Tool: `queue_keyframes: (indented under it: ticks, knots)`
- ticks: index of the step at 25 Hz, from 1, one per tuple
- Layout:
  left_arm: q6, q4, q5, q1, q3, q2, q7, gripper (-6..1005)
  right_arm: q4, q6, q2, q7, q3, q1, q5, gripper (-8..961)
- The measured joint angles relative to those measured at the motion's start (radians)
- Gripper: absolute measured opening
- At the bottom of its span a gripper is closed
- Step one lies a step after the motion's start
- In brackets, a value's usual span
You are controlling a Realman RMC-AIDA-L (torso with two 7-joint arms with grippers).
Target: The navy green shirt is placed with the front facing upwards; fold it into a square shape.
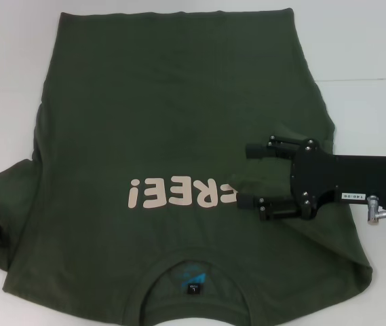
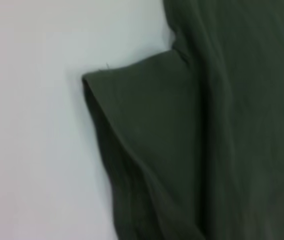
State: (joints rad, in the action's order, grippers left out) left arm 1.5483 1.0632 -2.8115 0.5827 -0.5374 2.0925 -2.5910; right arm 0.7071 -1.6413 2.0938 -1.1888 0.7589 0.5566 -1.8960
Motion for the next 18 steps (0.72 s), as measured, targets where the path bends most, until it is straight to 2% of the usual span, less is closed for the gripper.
queue_keyframes:
  ticks: [5,18]
  knots:
    - [-0.033,0.03,-0.043,-0.009,-0.009,0.004,-0.006,-2,-0.002,0.0,0.0,0.0,-0.005,0.0,0.0,908]
    - [-0.107,0.091,-0.046,-0.047,0.003,0.006,-0.001,-1,-0.004,0.0,0.002,0.0,0.0,-0.008,0.016,908]
